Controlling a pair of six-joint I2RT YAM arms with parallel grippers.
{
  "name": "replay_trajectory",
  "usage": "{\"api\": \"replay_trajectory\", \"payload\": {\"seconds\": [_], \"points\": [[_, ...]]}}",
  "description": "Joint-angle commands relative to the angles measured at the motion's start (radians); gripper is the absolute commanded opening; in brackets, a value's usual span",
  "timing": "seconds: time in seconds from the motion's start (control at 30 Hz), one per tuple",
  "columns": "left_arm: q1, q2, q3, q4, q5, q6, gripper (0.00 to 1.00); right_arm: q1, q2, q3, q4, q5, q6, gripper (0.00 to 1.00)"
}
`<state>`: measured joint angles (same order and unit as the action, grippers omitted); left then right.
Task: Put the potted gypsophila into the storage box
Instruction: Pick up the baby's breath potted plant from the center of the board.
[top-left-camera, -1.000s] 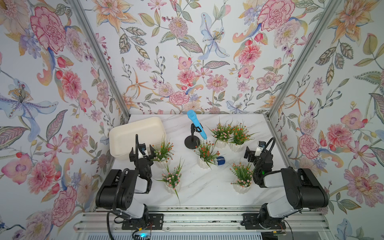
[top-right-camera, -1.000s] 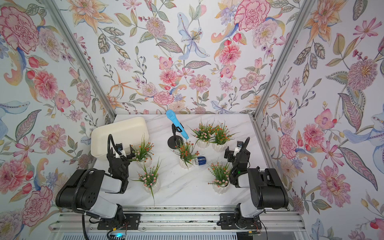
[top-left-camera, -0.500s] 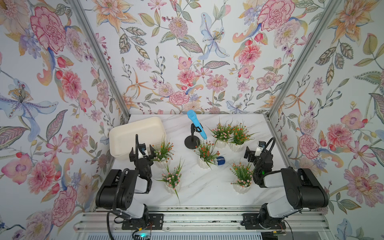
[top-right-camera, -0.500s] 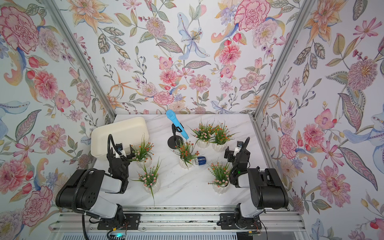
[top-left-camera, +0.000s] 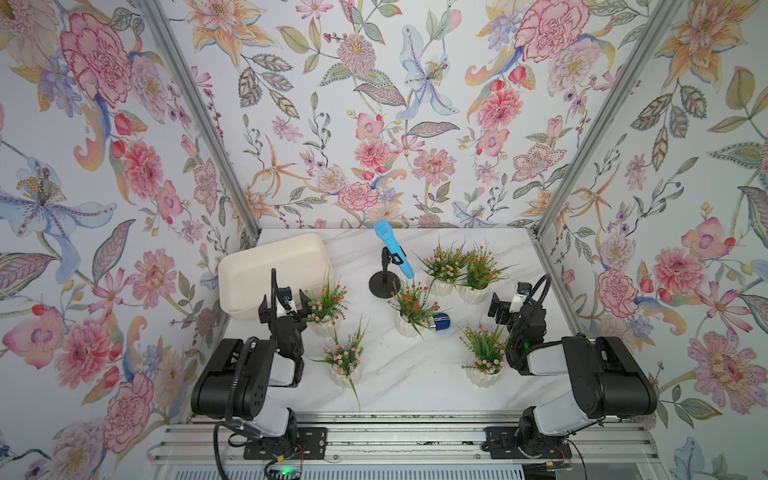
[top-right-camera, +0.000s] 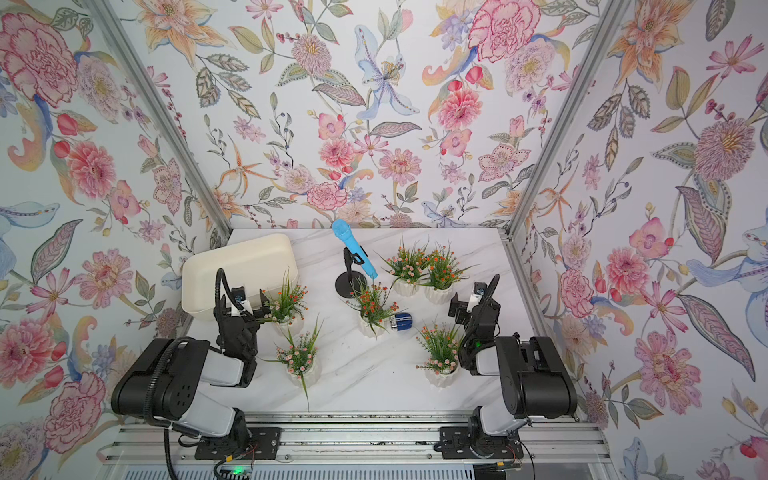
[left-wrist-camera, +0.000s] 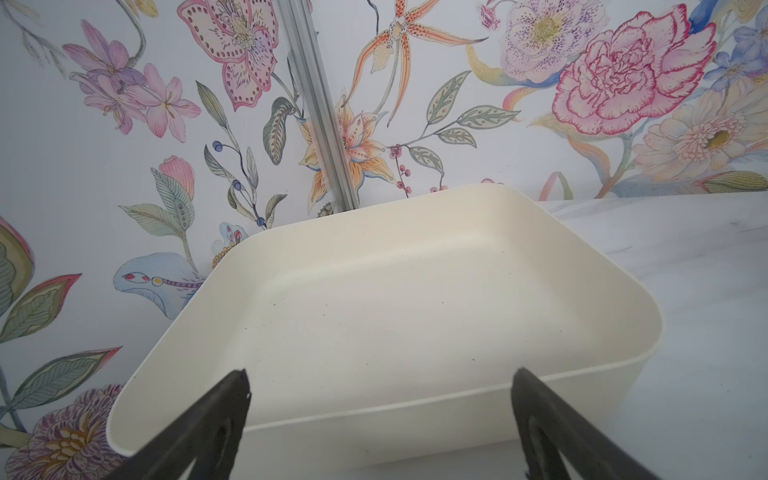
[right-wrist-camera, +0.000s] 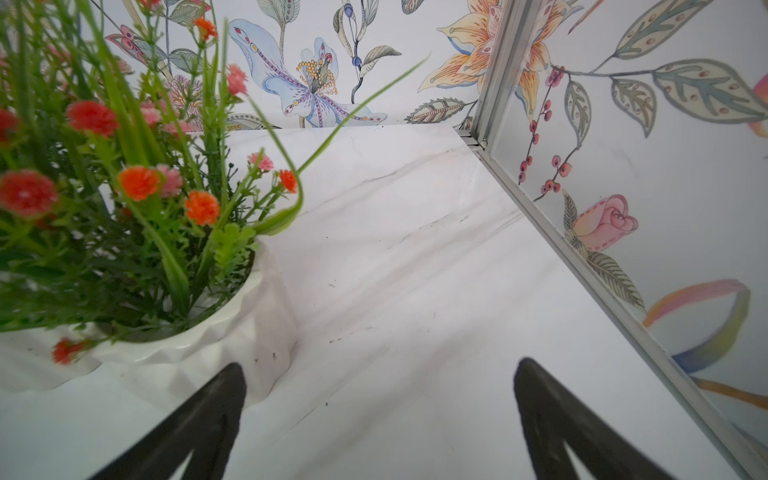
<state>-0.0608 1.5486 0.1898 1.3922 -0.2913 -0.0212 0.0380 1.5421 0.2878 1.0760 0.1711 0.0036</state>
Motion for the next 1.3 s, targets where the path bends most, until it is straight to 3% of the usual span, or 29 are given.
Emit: {"api": "replay_trajectory", "payload": {"seconds": [0.0, 0.33, 0.53, 0.63, 0.7, 0.83, 0.9, 1.1, 1.27], "points": [[0.008, 0.009, -0.003, 0.062, 0.010, 0.012, 1.00, 0.004, 0.001, -0.003, 0.040, -0.007, -0.014, 1.00], [0.007, 0.003, -0.012, 0.073, -0.038, -0.005, 1.00, 0.006, -0.004, -0.006, 0.048, -0.003, -0.018, 1.00], [0.005, -0.048, -0.069, 0.118, -0.060, -0.005, 1.00, 0.017, -0.167, 0.218, -0.442, 0.122, 0.014, 1.00], [-0.001, -0.167, -0.012, -0.080, -0.093, -0.013, 1.00, 0.021, -0.225, 0.277, -0.520, 0.055, 0.003, 1.00], [-0.003, -0.238, 0.046, -0.217, -0.080, -0.007, 1.00, 0.031, -0.248, 0.367, -0.679, 0.028, 0.041, 1.00], [-0.003, -0.347, 0.109, -0.291, -0.089, 0.033, 1.00, 0.069, -0.262, 0.535, -0.972, -0.004, 0.134, 1.00], [-0.003, -0.398, 0.184, -0.410, -0.089, 0.029, 1.00, 0.109, -0.275, 0.616, -1.096, -0.004, 0.183, 1.00], [-0.021, -0.467, 0.495, -0.922, -0.021, -0.202, 1.00, 0.238, -0.337, 0.765, -1.261, -0.191, 0.390, 1.00], [-0.123, -0.474, 0.727, -1.227, 0.056, -0.427, 1.00, 0.418, -0.335, 0.815, -1.240, -0.129, 0.621, 1.00]]}}
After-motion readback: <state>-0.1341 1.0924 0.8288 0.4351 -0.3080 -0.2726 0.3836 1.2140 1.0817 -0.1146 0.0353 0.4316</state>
